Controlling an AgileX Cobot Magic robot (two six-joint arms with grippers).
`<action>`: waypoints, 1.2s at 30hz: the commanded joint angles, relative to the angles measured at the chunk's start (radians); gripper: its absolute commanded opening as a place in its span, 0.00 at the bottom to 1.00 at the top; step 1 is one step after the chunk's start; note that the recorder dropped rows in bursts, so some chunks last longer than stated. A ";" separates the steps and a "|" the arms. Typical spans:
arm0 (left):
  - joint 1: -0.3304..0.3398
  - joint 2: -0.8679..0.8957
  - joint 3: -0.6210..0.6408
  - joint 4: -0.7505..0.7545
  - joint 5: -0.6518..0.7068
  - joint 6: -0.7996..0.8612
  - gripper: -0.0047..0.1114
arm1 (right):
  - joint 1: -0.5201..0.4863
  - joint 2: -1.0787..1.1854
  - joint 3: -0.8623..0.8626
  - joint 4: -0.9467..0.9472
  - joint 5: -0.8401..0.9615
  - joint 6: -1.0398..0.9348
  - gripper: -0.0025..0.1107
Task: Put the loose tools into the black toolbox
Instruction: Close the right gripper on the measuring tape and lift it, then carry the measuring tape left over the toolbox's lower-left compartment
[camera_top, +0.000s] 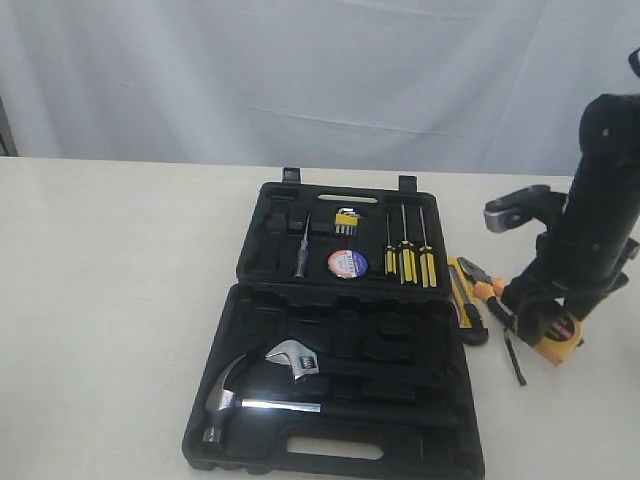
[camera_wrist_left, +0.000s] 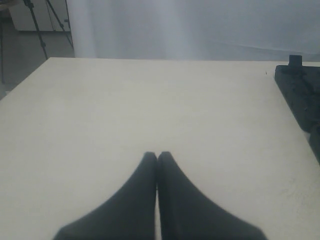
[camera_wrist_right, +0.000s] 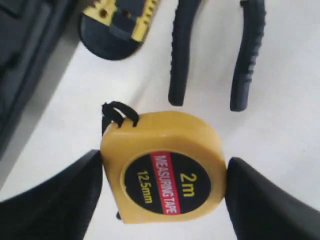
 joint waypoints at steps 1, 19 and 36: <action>-0.005 -0.001 0.003 0.000 -0.005 -0.006 0.04 | 0.070 -0.069 -0.055 0.024 0.075 0.002 0.40; -0.005 -0.001 0.003 0.000 -0.005 -0.006 0.04 | 0.454 0.299 -0.714 0.018 0.168 -0.106 0.40; -0.005 -0.001 0.003 0.000 -0.005 -0.006 0.04 | 0.538 0.416 -0.737 0.029 0.152 -0.223 0.40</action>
